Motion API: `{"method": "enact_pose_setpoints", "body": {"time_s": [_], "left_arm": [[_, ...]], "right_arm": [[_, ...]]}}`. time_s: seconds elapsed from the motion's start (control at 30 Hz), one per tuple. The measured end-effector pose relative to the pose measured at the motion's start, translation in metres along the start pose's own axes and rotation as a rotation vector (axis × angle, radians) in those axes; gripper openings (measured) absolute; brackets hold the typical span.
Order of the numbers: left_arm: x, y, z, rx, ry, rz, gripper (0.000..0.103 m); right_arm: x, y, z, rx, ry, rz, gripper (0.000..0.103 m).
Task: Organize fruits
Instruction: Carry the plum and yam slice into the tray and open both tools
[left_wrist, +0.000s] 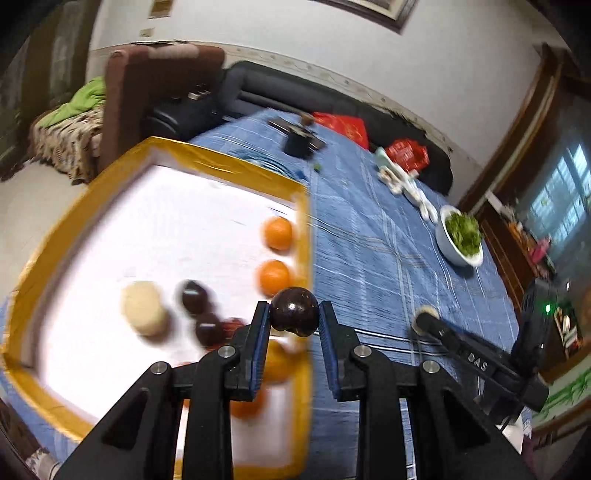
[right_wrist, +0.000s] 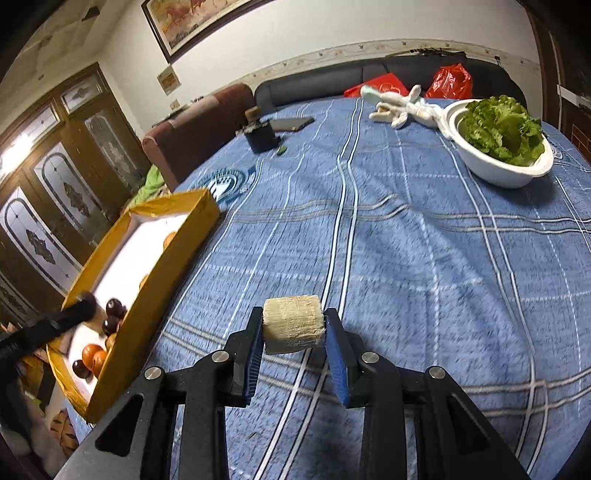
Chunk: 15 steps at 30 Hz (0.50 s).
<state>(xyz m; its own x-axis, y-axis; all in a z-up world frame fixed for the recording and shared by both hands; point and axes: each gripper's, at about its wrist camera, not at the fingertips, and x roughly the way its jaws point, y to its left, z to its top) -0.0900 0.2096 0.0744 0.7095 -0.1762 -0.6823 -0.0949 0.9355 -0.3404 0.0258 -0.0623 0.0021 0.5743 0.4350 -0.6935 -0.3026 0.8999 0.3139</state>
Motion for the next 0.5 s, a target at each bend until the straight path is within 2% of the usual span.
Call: {"method": "enact_pose_setpoints", "body": {"time_s": [0.17,0.27,0.33,0.5], "left_arm": [[-0.025,0.045,0.001,-0.069,-0.062,0.057,0.026],[-0.034,0.067,-0.001,-0.089,-0.092,0.124,0.026],[-0.037,0.080,-0.003,-0.109,-0.100,0.143,0.026],[-0.037,0.104,-0.007,-0.162,-0.088,0.129,0.026]], "right_arm": [[-0.006,0.028,-0.003,-0.002,0.018,0.043,0.036],[-0.004,0.061,-0.002,-0.064,0.039,0.067,0.036],[0.000,0.087,-0.001,-0.118,0.054,0.086,0.036],[0.016,0.142,-0.001,-0.221,0.088,0.121,0.036]]}}
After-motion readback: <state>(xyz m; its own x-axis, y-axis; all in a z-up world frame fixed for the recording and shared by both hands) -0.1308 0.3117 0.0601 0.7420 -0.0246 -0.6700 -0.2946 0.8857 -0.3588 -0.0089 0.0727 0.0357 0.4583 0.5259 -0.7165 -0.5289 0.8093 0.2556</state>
